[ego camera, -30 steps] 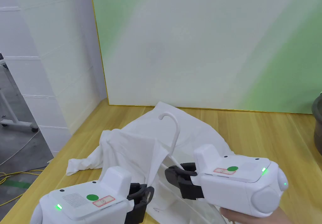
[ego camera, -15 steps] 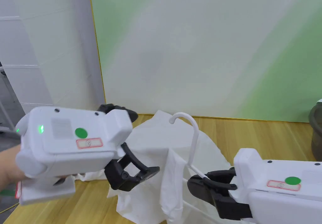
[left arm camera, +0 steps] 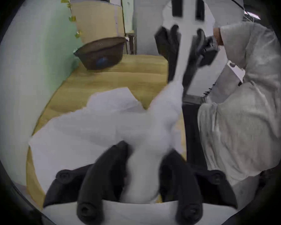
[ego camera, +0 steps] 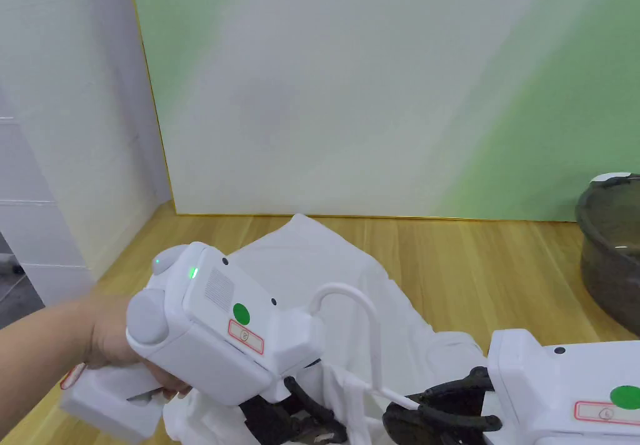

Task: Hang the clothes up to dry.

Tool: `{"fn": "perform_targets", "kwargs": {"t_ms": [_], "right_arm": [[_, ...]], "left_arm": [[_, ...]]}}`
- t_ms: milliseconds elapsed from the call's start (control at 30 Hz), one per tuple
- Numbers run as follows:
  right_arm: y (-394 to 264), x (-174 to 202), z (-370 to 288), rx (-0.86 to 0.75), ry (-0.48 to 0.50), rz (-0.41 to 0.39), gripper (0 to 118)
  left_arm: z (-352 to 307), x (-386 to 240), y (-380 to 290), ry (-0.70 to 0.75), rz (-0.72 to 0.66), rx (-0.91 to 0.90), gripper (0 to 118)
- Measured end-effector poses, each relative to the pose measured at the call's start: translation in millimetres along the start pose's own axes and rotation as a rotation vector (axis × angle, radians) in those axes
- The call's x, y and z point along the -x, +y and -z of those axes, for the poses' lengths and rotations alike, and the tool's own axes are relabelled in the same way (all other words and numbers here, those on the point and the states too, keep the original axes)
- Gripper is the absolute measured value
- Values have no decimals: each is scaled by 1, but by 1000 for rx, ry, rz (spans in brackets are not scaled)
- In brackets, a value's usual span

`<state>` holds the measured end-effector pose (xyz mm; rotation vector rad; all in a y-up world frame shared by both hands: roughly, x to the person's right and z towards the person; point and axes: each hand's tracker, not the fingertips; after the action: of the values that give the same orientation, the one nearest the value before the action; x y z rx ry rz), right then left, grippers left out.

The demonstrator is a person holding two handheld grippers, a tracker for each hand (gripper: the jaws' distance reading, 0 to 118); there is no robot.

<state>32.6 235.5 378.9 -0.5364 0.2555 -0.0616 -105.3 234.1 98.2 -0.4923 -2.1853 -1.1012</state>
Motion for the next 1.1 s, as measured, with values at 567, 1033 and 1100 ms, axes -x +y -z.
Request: {"fn": "perform_targets", "kwargs": {"t_ms": [567,1033,1100], "right_arm": [[5,8,-74,-365,-291,18,118],[-47,51,33,-87,-775,-13,118],[-53,36,61,-49,-765,22,118]], "left_arm": [[-28,10,10,150,-160,-10,8],[-38,1,62,302,-191,42,8],[-40,-1,63,302,-189,49,8]]}}
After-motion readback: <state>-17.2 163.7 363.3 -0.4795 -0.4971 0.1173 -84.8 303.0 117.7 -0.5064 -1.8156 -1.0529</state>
